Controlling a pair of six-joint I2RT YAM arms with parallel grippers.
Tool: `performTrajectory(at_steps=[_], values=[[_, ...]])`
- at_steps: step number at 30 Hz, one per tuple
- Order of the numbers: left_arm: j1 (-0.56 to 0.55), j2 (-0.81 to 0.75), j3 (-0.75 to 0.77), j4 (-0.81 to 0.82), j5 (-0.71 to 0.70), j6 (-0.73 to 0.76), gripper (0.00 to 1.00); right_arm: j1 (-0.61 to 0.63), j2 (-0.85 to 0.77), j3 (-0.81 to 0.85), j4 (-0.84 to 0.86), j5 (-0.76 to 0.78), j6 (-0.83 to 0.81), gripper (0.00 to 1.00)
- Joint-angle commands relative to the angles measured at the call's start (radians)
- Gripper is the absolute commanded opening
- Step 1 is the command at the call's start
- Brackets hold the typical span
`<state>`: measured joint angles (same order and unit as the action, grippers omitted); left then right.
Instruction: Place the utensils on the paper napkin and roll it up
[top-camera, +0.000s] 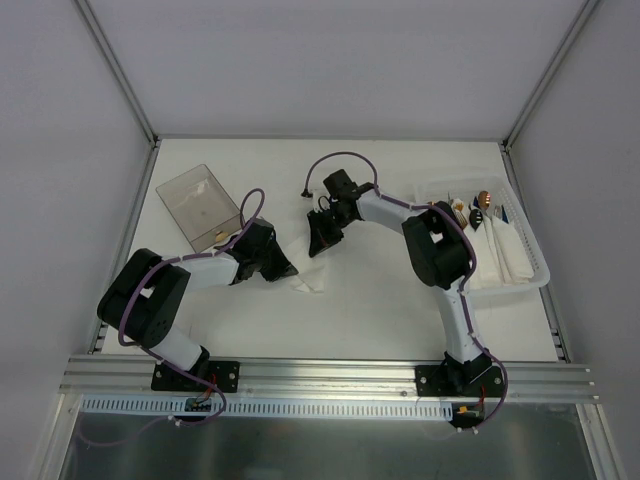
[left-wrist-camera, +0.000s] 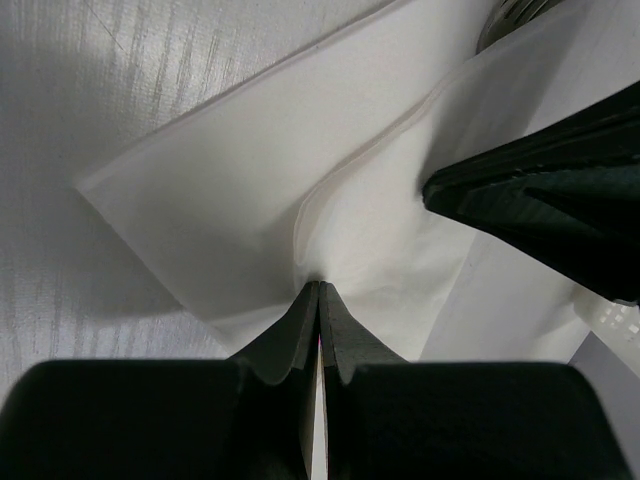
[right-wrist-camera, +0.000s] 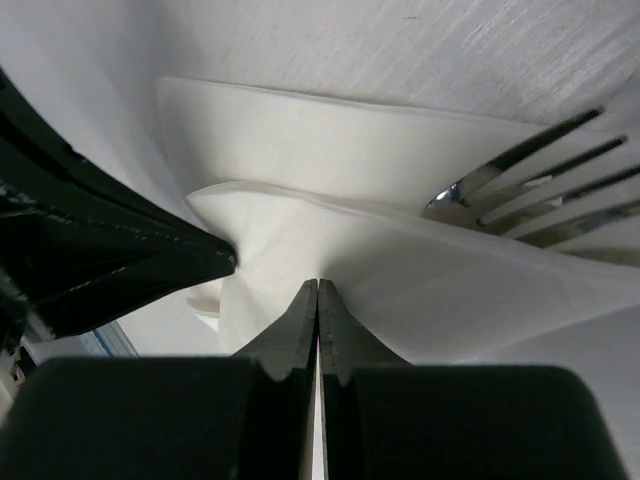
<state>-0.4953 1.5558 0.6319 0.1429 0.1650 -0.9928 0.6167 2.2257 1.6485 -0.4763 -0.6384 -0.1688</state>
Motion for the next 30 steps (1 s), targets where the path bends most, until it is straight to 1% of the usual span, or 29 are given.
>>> performTrajectory(at_steps=[1, 5, 10, 13, 14, 17, 18, 20, 23, 26, 28, 30], values=[[0.014, 0.001, -0.005, -0.088, -0.01, 0.039, 0.0, 0.018, 0.034, 0.056, -0.002, 0.031, -0.009, 0.0], [0.014, -0.002, -0.006, -0.089, -0.007, 0.039, 0.0, 0.018, 0.057, 0.062, -0.008, 0.063, 0.014, 0.0], [0.024, -0.032, -0.009, -0.091, -0.007, 0.062, 0.0, 0.017, 0.034, 0.013, -0.018, 0.158, 0.051, 0.0], [0.034, -0.085, 0.021, -0.095, 0.027, 0.152, 0.0, 0.015, 0.009, -0.027, -0.03, 0.189, 0.101, 0.0], [0.034, -0.133, 0.034, -0.098, 0.03, 0.189, 0.05, 0.011, 0.005, -0.048, -0.03, 0.186, 0.136, 0.0], [0.034, -0.197, 0.06, -0.104, 0.062, 0.247, 0.13, 0.005, -0.006, -0.068, -0.036, 0.175, 0.187, 0.0], [0.032, -0.224, 0.071, -0.109, 0.073, 0.25, 0.17, 0.005, -0.008, -0.079, -0.036, 0.168, 0.233, 0.0], [0.032, -0.234, 0.081, -0.115, 0.103, 0.244, 0.18, -0.005, -0.009, -0.09, -0.035, 0.164, 0.279, 0.0], [0.023, -0.221, 0.084, -0.115, 0.131, 0.205, 0.18, -0.028, -0.006, -0.121, -0.025, 0.141, 0.405, 0.0], [0.005, -0.197, 0.08, -0.115, 0.125, 0.165, 0.17, -0.048, -0.011, -0.177, 0.007, 0.141, 0.517, 0.0], [-0.026, -0.169, 0.087, -0.114, 0.113, 0.145, 0.17, -0.058, -0.031, -0.217, 0.036, 0.141, 0.605, 0.0], [-0.064, -0.142, 0.097, -0.108, 0.102, 0.108, 0.17, -0.064, -0.047, -0.266, 0.073, 0.15, 0.656, 0.0]])
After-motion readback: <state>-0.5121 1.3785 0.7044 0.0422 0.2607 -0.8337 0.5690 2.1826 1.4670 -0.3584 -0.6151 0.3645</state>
